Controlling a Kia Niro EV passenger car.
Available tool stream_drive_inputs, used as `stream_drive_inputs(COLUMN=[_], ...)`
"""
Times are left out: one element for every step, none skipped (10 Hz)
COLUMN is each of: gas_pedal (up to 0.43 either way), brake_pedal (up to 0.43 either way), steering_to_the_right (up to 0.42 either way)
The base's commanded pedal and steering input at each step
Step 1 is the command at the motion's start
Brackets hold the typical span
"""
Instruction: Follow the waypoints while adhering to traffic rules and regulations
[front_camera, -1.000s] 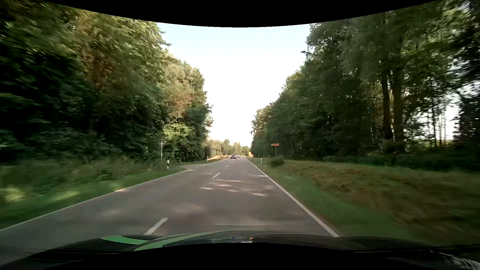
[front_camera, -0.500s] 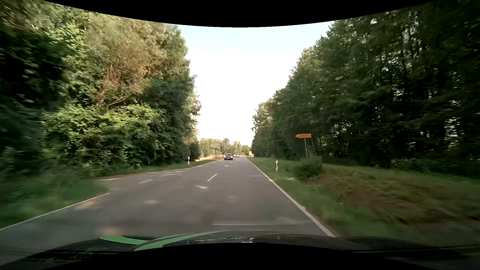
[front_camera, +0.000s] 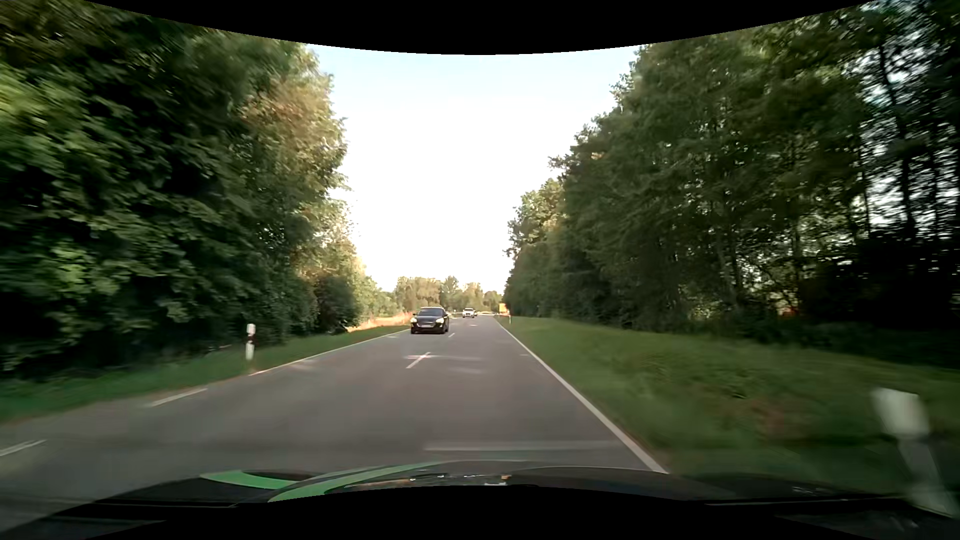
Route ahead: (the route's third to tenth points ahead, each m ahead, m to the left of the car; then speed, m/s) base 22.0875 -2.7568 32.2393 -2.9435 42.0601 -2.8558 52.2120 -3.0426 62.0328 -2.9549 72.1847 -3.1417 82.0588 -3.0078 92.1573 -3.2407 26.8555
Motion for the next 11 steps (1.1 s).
stream_drive_inputs(gas_pedal=[0.220, 0.220, 0.220, 0.220, 0.220, 0.220, 0.220, 0.220, 0.220, 0.220, 0.220], brake_pedal=[0.000, 0.000, 0.000, 0.000, 0.000, 0.000, 0.000, 0.000, 0.000, 0.000, 0.000], steering_to_the_right=[0.001, 0.001, 0.001, 0.001, 0.001, 0.001, 0.000, -0.001, -0.001, -0.001, -0.001])
